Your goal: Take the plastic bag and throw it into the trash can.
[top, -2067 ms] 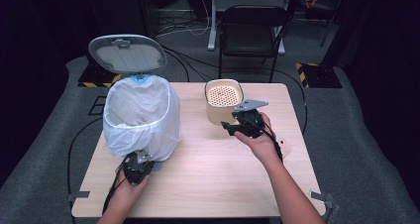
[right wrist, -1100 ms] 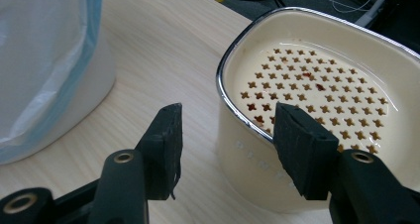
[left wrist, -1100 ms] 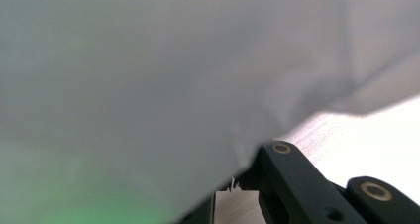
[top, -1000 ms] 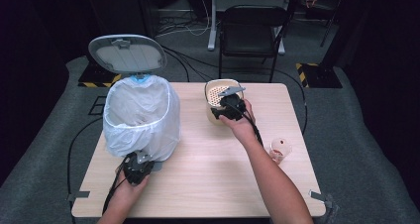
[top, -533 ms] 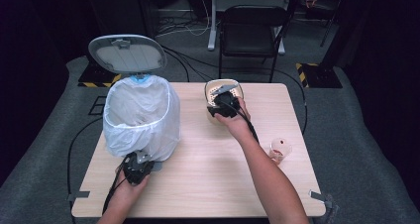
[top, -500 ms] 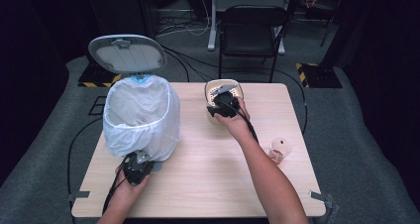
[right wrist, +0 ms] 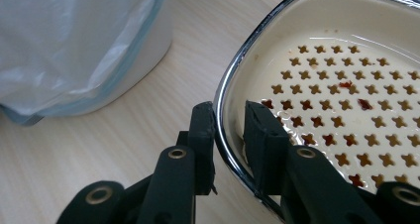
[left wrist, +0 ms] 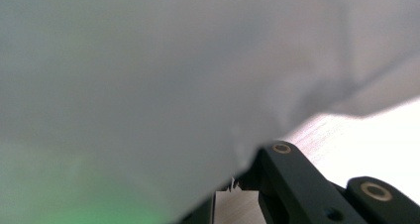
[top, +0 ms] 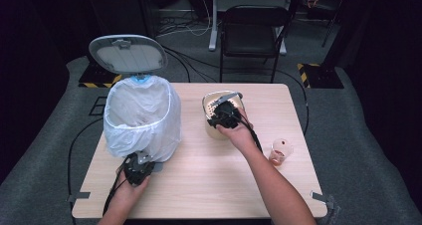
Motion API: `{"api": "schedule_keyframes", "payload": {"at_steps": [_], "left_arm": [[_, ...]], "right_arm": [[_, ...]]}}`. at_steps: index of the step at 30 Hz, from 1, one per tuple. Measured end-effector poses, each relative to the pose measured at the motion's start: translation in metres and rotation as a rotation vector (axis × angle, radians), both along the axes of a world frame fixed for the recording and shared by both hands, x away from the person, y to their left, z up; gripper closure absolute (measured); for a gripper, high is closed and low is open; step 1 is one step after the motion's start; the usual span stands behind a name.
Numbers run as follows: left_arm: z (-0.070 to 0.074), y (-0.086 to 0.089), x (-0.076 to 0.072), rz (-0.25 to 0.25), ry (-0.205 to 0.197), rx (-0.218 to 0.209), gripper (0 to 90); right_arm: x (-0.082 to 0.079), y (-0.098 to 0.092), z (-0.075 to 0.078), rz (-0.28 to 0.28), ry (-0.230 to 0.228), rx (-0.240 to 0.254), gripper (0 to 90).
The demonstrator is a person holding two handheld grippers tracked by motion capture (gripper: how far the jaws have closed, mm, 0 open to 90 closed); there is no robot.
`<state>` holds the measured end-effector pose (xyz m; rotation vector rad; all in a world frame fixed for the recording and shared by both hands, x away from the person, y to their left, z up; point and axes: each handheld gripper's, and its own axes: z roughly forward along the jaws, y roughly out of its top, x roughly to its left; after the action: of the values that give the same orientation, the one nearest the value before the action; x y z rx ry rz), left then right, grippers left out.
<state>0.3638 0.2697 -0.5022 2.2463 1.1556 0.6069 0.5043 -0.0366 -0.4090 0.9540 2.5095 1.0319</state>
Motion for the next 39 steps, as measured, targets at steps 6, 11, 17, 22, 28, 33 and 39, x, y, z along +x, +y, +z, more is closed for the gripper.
{"api": "schedule_keyframes", "payload": {"at_steps": [6,11,17,22,28,33,39], "left_arm": [[0.000,0.000,0.000,-0.001,0.003,-0.004,87.3],[0.000,0.000,0.000,-0.002,0.002,-0.003,87.4],[0.000,-0.001,-0.001,-0.004,-0.003,0.000,87.4],[0.000,-0.001,-0.001,0.000,-0.003,0.003,87.3],[0.000,-0.001,-0.001,0.000,-0.004,0.006,87.4],[-0.001,-0.001,-0.001,-0.001,-0.006,0.003,87.4],[0.000,-0.001,-0.001,-0.003,-0.005,0.004,87.4]], "right_arm": [[-0.028,-0.008,0.000,0.034,0.009,0.042,74.3],[-0.056,-0.016,-0.001,0.065,0.015,0.063,75.0],[-0.094,-0.028,-0.003,0.130,0.037,0.104,74.8],[-0.113,-0.035,-0.005,0.170,0.036,0.114,74.6],[-0.136,-0.045,-0.007,0.200,0.044,0.133,74.1],[-0.152,-0.050,-0.008,0.229,0.048,0.145,73.8],[-0.162,-0.052,-0.009,0.271,0.058,0.149,73.5]]}}
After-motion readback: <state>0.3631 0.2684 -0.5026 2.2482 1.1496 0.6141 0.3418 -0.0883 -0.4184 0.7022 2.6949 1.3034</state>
